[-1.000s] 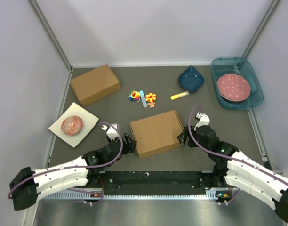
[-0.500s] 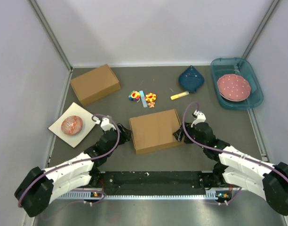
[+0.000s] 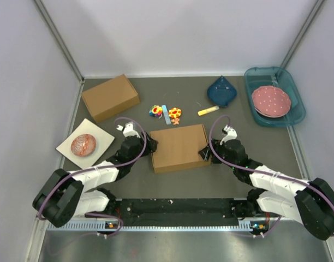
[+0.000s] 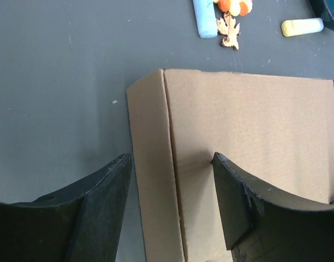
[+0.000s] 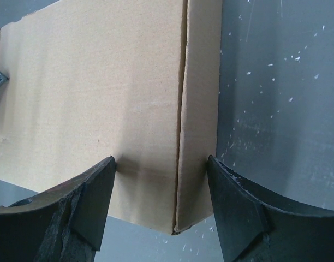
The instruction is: Fold the paper box
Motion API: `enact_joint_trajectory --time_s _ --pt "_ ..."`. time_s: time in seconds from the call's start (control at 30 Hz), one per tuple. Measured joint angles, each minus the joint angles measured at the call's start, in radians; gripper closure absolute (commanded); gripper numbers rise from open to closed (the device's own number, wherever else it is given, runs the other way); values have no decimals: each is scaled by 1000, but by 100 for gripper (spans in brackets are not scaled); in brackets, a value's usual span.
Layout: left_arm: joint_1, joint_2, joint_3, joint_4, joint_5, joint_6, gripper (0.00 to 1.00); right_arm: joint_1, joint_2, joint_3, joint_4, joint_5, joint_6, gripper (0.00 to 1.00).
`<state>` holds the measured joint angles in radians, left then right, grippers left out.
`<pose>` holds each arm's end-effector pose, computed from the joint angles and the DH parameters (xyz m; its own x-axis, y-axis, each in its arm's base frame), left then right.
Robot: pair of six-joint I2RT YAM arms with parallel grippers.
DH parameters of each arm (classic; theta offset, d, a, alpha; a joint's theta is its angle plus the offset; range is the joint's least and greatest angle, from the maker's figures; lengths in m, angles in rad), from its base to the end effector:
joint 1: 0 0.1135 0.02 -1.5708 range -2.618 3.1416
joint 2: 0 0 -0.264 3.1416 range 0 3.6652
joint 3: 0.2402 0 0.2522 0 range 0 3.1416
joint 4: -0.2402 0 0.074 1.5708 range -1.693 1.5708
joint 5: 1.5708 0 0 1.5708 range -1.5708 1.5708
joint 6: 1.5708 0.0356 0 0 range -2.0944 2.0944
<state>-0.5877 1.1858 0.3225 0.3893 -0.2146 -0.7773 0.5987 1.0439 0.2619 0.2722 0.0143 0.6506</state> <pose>0.1893 -0.1170 0.1613 -0.5401 -0.4636 -0.7024 0.0073 0.8320 -0.5547 0.1647 0.1117 0.1582 -0.6558 0.2857 -0.6988 -0.1960 0.8294 0.5231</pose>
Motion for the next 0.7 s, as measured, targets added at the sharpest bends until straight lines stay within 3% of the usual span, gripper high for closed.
enact_joint_trajectory --time_s 0.27,0.37,0.57,0.7 --pt "24 -84 43 -90 10 45 26 -8 -82 27 -131 14 -19 24" --pt "25 -189 93 -192 -29 66 23 -13 -167 83 -246 50 -42 1" --pt "27 -261 273 -431 -133 57 23 -15 -318 267 -401 164 -126 1" --pt "29 -257 315 -570 -177 31 23 -15 -369 293 -437 208 -156 1"
